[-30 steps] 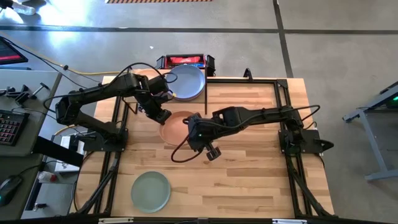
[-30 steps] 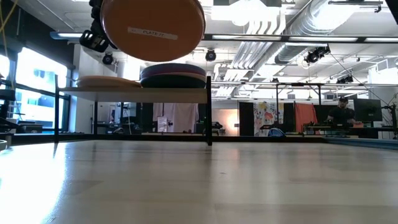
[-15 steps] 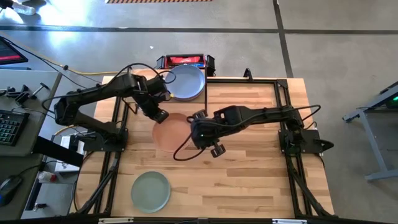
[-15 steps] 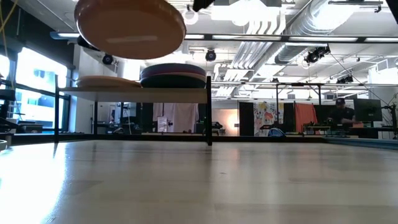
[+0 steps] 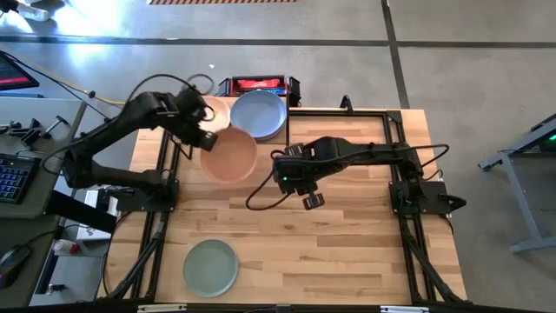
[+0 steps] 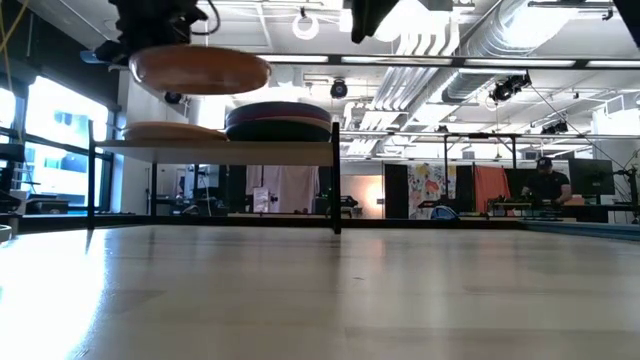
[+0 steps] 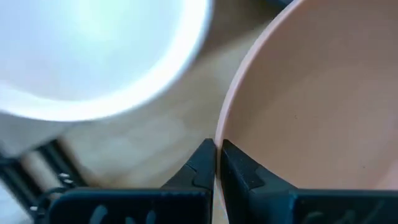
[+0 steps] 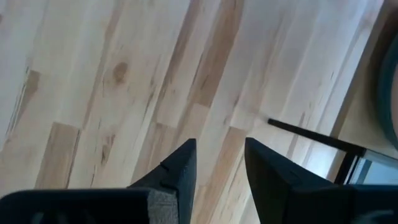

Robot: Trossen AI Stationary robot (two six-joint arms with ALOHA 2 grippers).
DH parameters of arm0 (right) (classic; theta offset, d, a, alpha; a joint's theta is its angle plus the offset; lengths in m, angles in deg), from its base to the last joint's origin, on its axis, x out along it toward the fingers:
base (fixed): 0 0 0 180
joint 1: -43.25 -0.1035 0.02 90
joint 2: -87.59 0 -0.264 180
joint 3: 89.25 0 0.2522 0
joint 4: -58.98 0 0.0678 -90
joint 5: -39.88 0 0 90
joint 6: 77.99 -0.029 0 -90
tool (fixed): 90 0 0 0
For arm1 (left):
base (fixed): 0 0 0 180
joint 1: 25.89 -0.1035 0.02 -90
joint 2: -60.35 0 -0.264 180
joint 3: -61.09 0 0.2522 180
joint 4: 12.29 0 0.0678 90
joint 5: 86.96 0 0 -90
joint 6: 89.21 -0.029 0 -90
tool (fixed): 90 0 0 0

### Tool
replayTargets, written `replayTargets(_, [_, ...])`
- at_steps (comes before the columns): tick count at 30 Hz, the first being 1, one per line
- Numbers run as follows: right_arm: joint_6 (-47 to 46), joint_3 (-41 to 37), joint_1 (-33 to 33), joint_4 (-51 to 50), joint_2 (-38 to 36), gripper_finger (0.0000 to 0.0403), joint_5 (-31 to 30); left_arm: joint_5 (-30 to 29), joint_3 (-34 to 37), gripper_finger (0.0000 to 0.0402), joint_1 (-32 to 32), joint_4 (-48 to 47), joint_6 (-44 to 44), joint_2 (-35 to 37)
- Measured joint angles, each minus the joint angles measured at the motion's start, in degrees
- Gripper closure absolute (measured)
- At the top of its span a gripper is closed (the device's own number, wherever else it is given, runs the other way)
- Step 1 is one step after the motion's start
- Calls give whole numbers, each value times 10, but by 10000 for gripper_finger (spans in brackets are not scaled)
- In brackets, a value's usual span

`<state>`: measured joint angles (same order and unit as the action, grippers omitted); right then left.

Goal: Place and stack plates onto a shelf
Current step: Stack the light brown plate on top the light orange plate on the shelf

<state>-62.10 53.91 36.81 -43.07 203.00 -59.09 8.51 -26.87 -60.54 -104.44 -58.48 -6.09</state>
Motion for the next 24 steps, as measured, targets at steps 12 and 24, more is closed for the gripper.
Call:
replayTargets(12, [0, 0, 28, 0, 0, 288, 5, -108, 0, 399, -154, 35, 33, 45])
replayTargets(24, [0, 0, 31, 0, 1, 288, 7, -122, 0, 398, -298, 59, 2, 45])
